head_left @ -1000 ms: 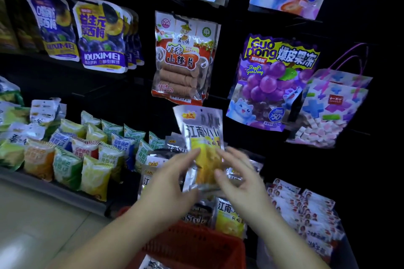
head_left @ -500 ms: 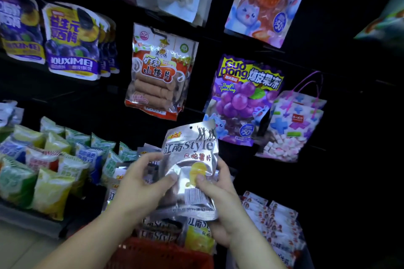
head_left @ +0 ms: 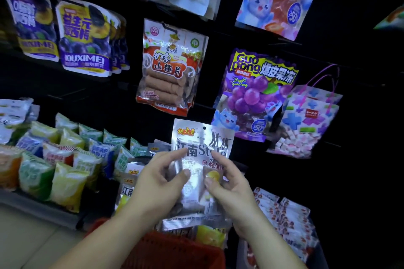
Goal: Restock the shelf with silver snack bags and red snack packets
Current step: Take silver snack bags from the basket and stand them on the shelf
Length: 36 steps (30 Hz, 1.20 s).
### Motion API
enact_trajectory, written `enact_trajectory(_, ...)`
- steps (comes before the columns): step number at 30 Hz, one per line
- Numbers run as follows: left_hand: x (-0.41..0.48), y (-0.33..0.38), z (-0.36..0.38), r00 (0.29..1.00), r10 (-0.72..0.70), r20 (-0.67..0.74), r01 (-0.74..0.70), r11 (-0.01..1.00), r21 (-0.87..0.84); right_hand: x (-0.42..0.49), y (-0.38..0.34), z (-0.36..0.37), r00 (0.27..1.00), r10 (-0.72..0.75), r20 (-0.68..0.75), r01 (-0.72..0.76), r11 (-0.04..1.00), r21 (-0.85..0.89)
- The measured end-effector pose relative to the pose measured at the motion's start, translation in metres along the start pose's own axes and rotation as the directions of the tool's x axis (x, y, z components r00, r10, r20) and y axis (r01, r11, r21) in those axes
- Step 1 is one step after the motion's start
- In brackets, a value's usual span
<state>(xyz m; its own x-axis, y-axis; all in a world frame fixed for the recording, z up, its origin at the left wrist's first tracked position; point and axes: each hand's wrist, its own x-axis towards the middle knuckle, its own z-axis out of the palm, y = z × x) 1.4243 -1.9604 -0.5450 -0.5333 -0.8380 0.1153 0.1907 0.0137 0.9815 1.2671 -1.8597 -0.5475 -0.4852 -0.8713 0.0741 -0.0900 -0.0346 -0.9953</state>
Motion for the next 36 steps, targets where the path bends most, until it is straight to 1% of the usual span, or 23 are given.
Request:
enact_trajectory(2,0.000,0.000,-0.001,0.998,0.064,-0.029,-0.061,0.993,0.098,-0.001,-0.002,0.000,1.000,0.011,0.018,-0.011,1.000,-0.006)
enact_trajectory(3,-0.001,0.000,-0.001,0.997,0.071,-0.026,-0.068,0.993,0.096,-0.001,-0.001,0.000,1.000,0.006,0.018,-0.006,1.000,-0.018)
enact_trajectory(5,-0.002,0.001,0.001,0.999,-0.013,0.034,0.013,1.000,-0.015,0.000,0.001,0.001,1.000,-0.024,-0.002,0.024,0.999,-0.038)
enact_trajectory(6,-0.004,0.002,0.000,0.993,-0.062,0.099,0.069,0.995,-0.067,0.000,0.001,0.000,0.999,-0.043,-0.010,0.043,0.998,-0.053)
enact_trajectory(7,-0.006,0.004,-0.002,0.982,-0.086,0.169,0.099,0.993,-0.068,0.001,0.001,0.000,0.998,-0.063,-0.012,0.062,0.996,-0.067)
enact_trajectory(9,-0.010,0.008,-0.006,0.961,-0.096,0.260,0.069,0.991,0.112,0.002,0.001,-0.002,0.996,-0.077,-0.036,0.074,0.995,-0.065)
enact_trajectory(11,-0.012,0.010,-0.009,0.951,-0.105,0.289,0.016,0.956,0.294,0.003,0.002,-0.002,0.995,-0.047,-0.089,0.043,0.998,-0.037)
enact_trajectory(12,-0.011,0.007,-0.011,0.956,-0.112,0.271,0.021,0.948,0.317,0.003,0.003,-0.001,0.993,-0.037,-0.111,0.033,0.999,-0.037)
enact_trajectory(13,-0.011,0.005,-0.010,0.963,-0.095,0.252,0.010,0.947,0.320,0.004,0.005,-0.001,0.991,-0.039,-0.130,0.029,0.996,-0.081)
enact_trajectory(14,-0.012,0.004,-0.010,0.970,-0.058,0.236,-0.021,0.947,0.321,0.004,0.006,-0.003,0.990,-0.051,-0.129,0.030,0.986,-0.165)
enact_trajectory(16,-0.013,0.004,-0.009,0.979,0.009,0.201,-0.079,0.935,0.345,0.002,0.006,-0.005,0.996,-0.072,-0.044,0.056,0.952,-0.301)
enact_trajectory(19,-0.014,0.001,-0.010,0.978,0.066,0.199,-0.138,0.917,0.374,-0.004,0.005,-0.003,0.987,-0.022,0.158,0.080,0.923,-0.376)
enact_trajectory(21,-0.013,-0.001,-0.011,0.971,0.070,0.228,-0.160,0.900,0.405,-0.006,0.006,-0.001,0.981,-0.007,0.193,0.086,0.911,-0.402)
enact_trajectory(23,-0.012,-0.002,-0.012,0.970,0.073,0.233,-0.168,0.891,0.421,-0.007,0.002,0.000,0.991,-0.019,0.134,0.066,0.931,-0.358)
enact_trajectory(24,-0.012,-0.003,-0.012,0.970,0.104,0.220,-0.194,0.876,0.441,-0.007,-0.001,0.001,0.995,-0.036,0.097,0.064,0.950,-0.307)
enact_trajectory(26,-0.017,-0.002,-0.006,0.955,0.185,0.232,-0.278,0.830,0.483,-0.010,-0.008,0.005,0.997,-0.055,0.062,0.062,0.992,-0.114)
enact_trajectory(28,-0.020,-0.011,0.002,0.914,0.251,0.317,-0.383,0.793,0.474,-0.012,-0.012,0.012,0.996,-0.029,0.089,0.023,0.998,0.063)
enact_trajectory(29,-0.022,-0.015,0.005,0.903,0.238,0.359,-0.388,0.810,0.440,-0.011,-0.012,0.014,0.996,-0.015,0.086,0.005,0.994,0.111)
enact_trajectory(31,-0.027,-0.018,0.008,0.902,0.155,0.403,-0.311,0.881,0.357,-0.008,-0.012,0.016,1.000,0.007,0.007,-0.008,0.985,0.175)
enact_trajectory(33,-0.030,-0.017,0.011,0.899,0.106,0.425,-0.257,0.913,0.317,-0.005,-0.011,0.012,0.994,0.022,-0.108,-0.002,0.983,0.181)
enact_trajectory(34,-0.031,-0.015,0.012,0.908,0.087,0.409,-0.221,0.930,0.293,-0.004,-0.009,0.009,0.989,0.032,-0.148,-0.007,0.986,0.167)
enact_trajectory(35,-0.029,-0.014,0.012,0.930,0.082,0.359,-0.184,0.948,0.260,-0.003,-0.007,0.006,0.986,0.044,-0.158,-0.019,0.988,0.154)
enact_trajectory(36,-0.025,-0.014,0.010,0.956,0.101,0.274,-0.171,0.954,0.247,-0.003,-0.004,0.004,0.988,0.050,-0.145,-0.030,0.990,0.141)
